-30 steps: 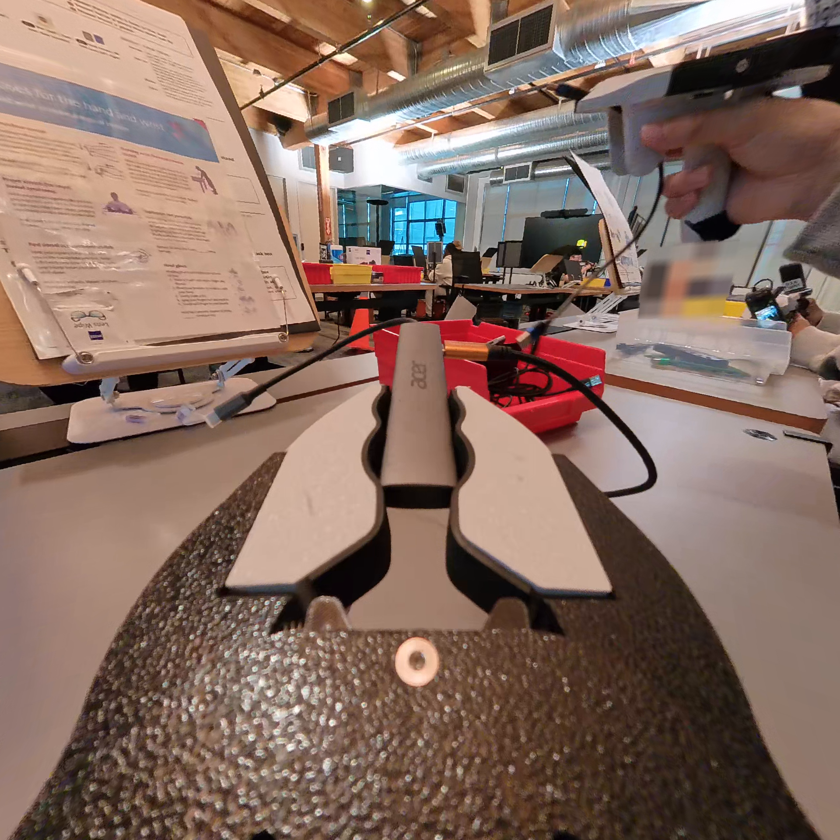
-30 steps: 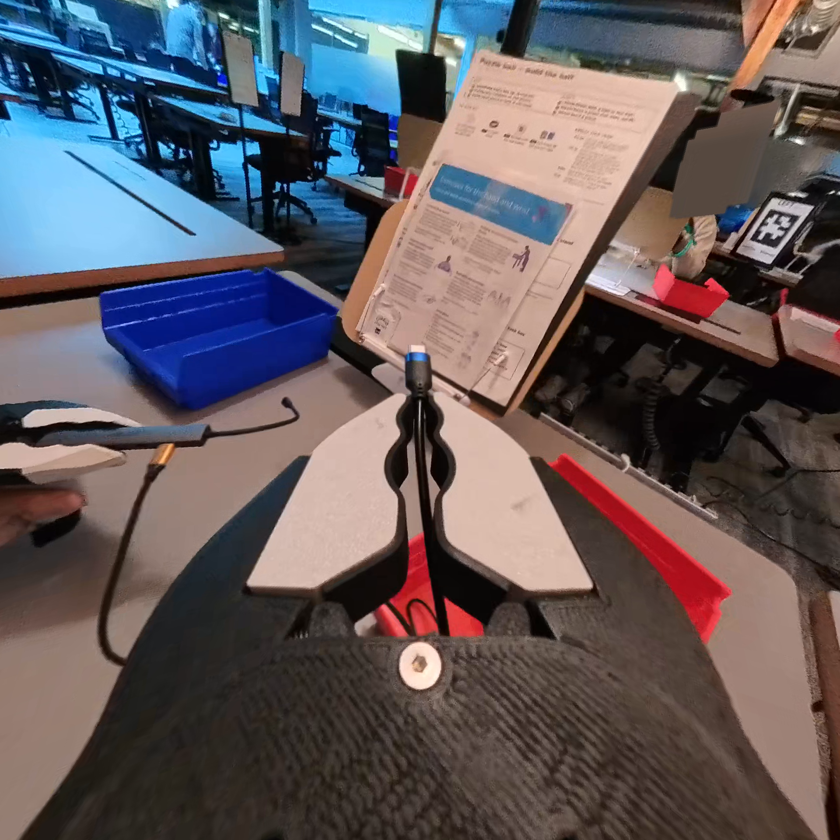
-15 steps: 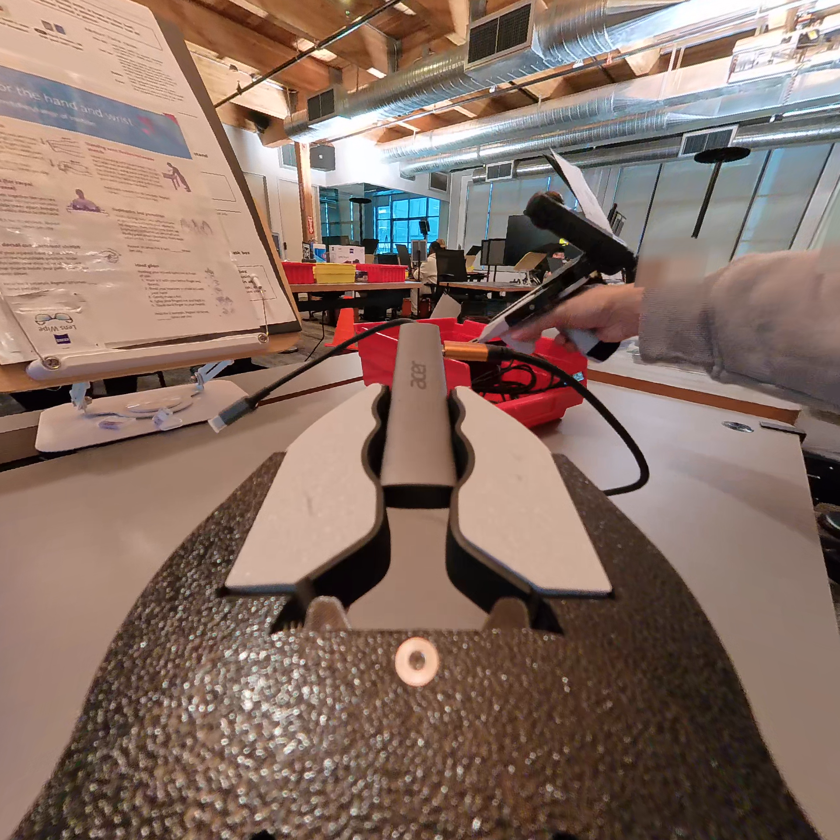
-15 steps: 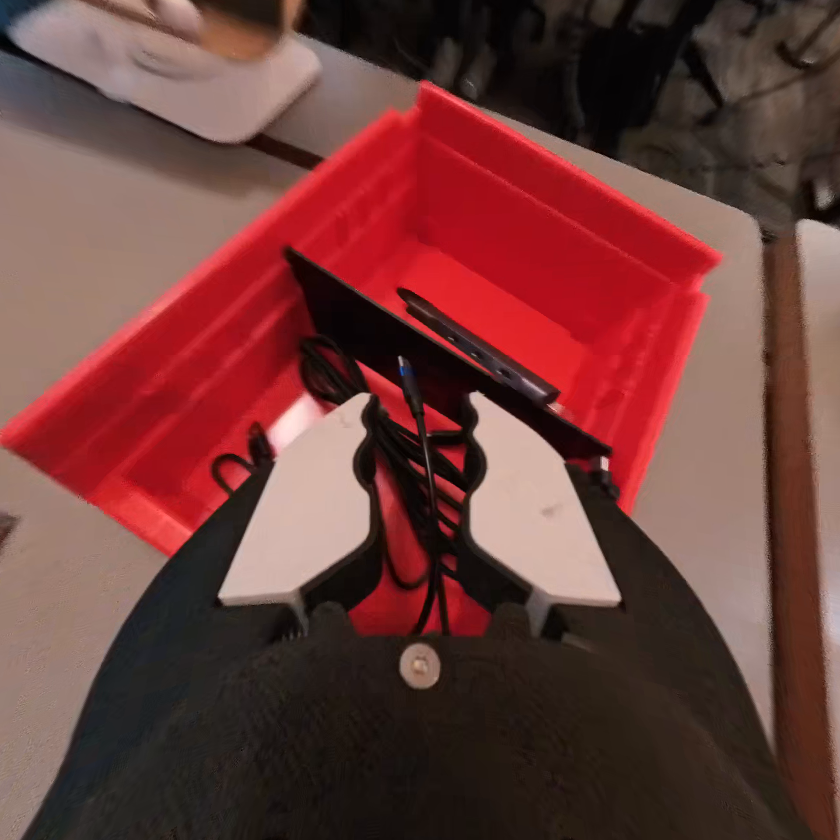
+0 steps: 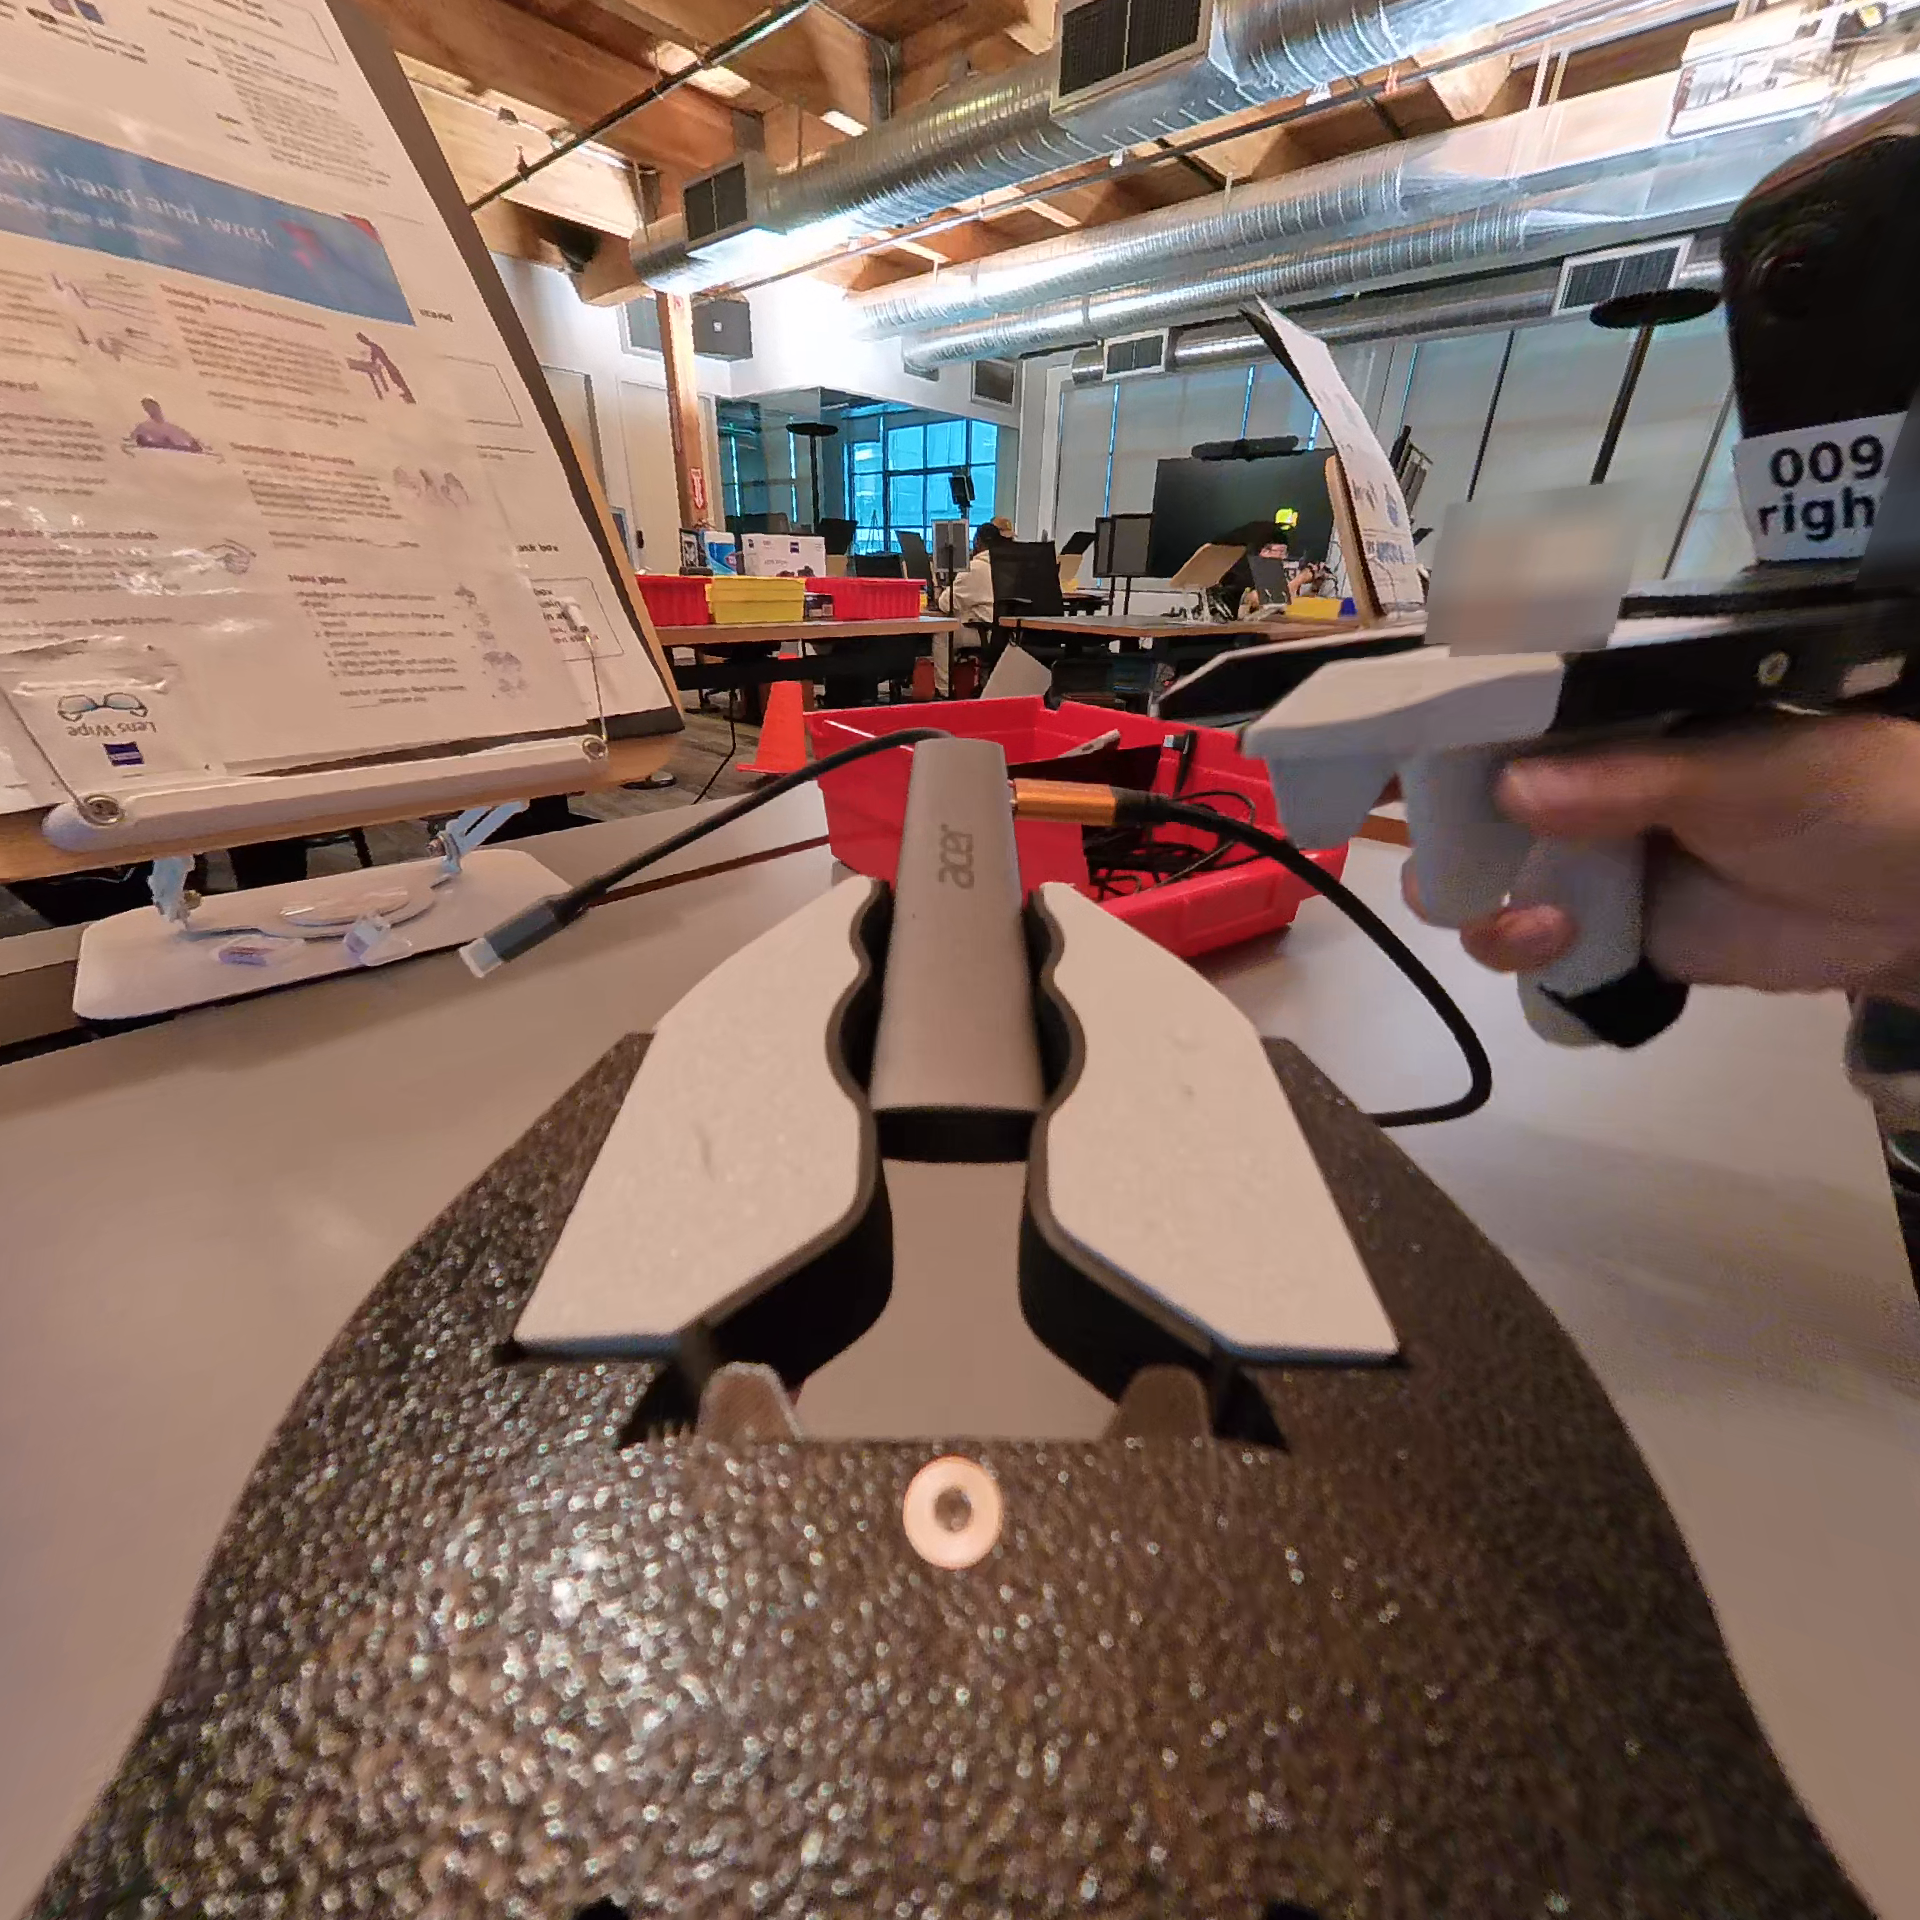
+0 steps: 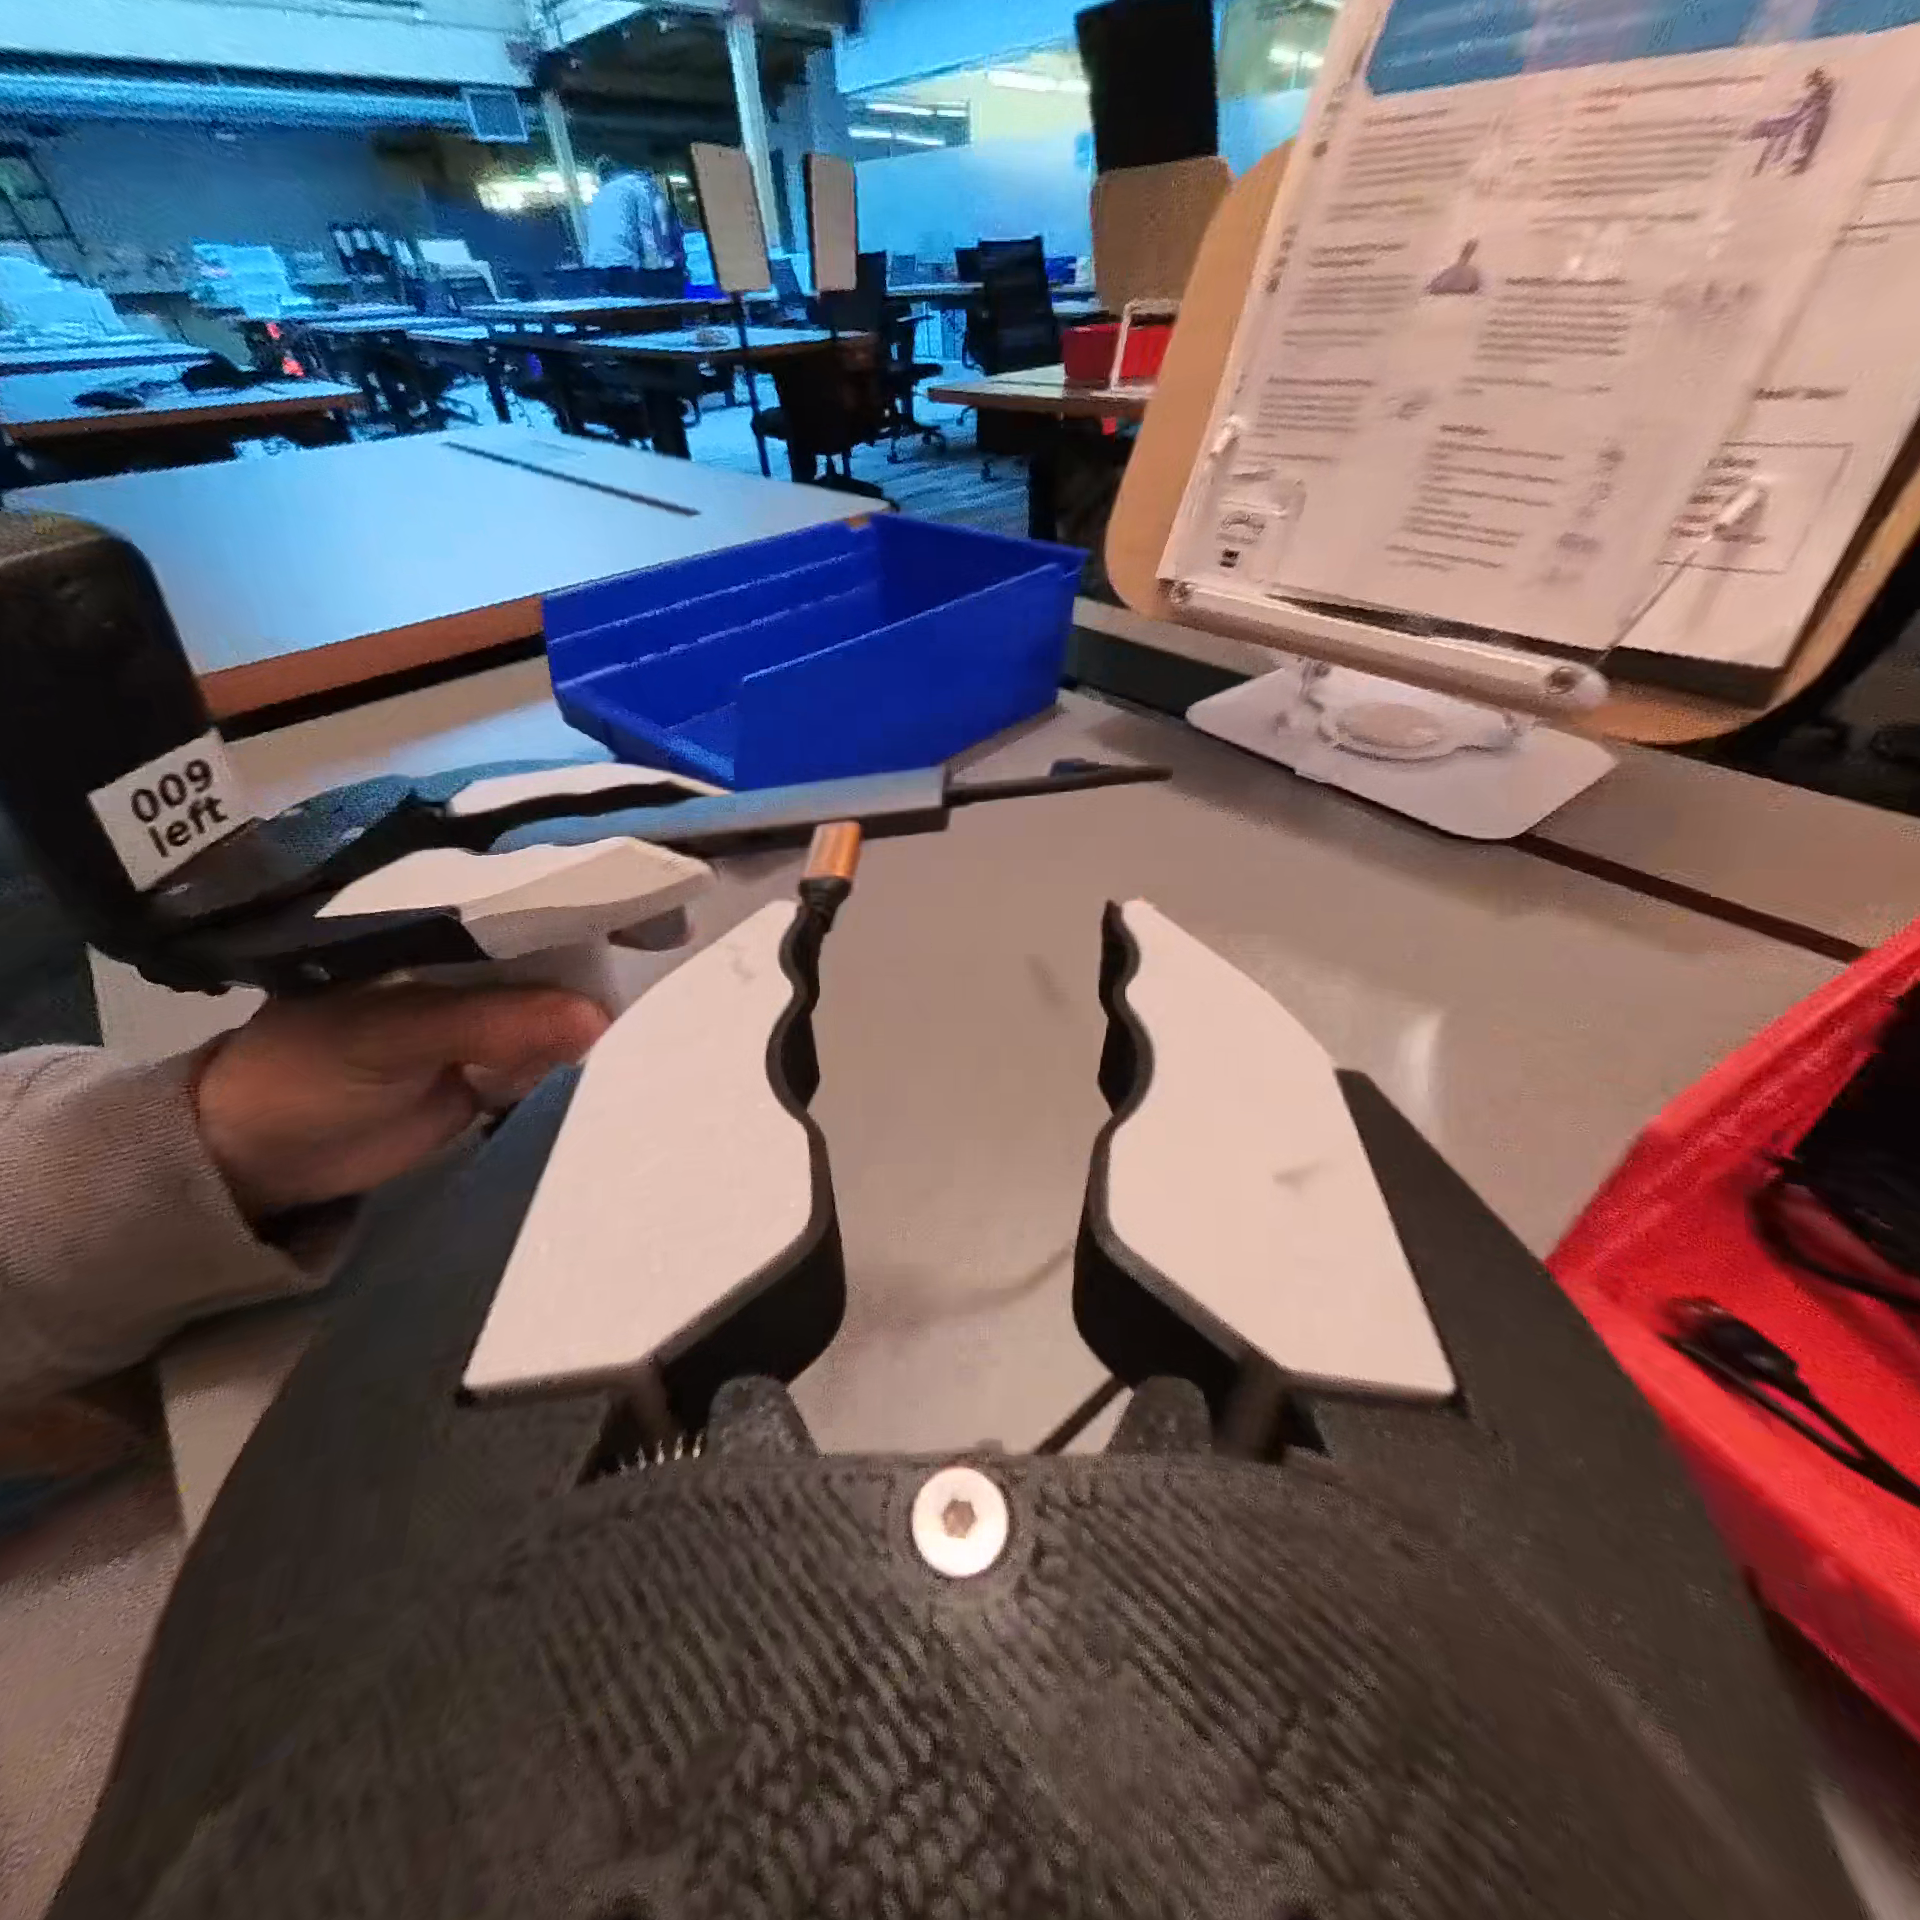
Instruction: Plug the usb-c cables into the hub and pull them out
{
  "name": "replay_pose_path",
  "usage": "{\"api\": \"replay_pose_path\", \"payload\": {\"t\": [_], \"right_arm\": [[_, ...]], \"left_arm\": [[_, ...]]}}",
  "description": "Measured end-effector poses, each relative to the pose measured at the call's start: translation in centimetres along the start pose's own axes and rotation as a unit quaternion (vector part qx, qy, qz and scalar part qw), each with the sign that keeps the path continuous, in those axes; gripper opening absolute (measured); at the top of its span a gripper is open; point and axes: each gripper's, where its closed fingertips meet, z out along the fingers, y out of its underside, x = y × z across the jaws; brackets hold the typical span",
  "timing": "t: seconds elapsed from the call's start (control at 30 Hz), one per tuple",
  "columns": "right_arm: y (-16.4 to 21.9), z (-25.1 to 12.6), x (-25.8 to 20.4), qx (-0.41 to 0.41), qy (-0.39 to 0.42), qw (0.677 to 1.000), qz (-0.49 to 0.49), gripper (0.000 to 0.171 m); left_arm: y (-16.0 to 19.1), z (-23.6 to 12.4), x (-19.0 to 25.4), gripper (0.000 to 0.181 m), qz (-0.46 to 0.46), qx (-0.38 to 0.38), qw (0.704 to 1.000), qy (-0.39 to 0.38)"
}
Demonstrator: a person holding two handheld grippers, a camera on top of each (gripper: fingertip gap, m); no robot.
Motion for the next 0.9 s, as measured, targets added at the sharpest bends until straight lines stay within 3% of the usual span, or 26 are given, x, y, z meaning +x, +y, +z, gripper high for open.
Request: {"api": "replay_pose_path", "payload": {"t": [0.23,0.4,0.67,0.9], "right_arm": [[1.6,2.6,-2.2,-0.021,0.005,0.997,-0.075,0.032],[1.6,3.2,-2.7,0.006,0.01,0.997,-0.071,0.014],[2.3,3.3,-2.3,-0.036,0.042,0.992,-0.115,0.012],[2.2,-0.1,-2.0,-0.116,0.043,0.982,-0.143,0.013]], "left_arm": [[0.1,0.0,-0.1,0.024,0.004,-0.003,1.0,-0.003],[0.4,0.2,0.3,0.024,0.002,-0.008,1.0,0.003],[0.8,0.2,0.1,0.024,0.008,-0.027,0.999,-0.023],[0.1,0.8,3.1,0.024,0.038,-0.028,0.999,-0.005]]}}
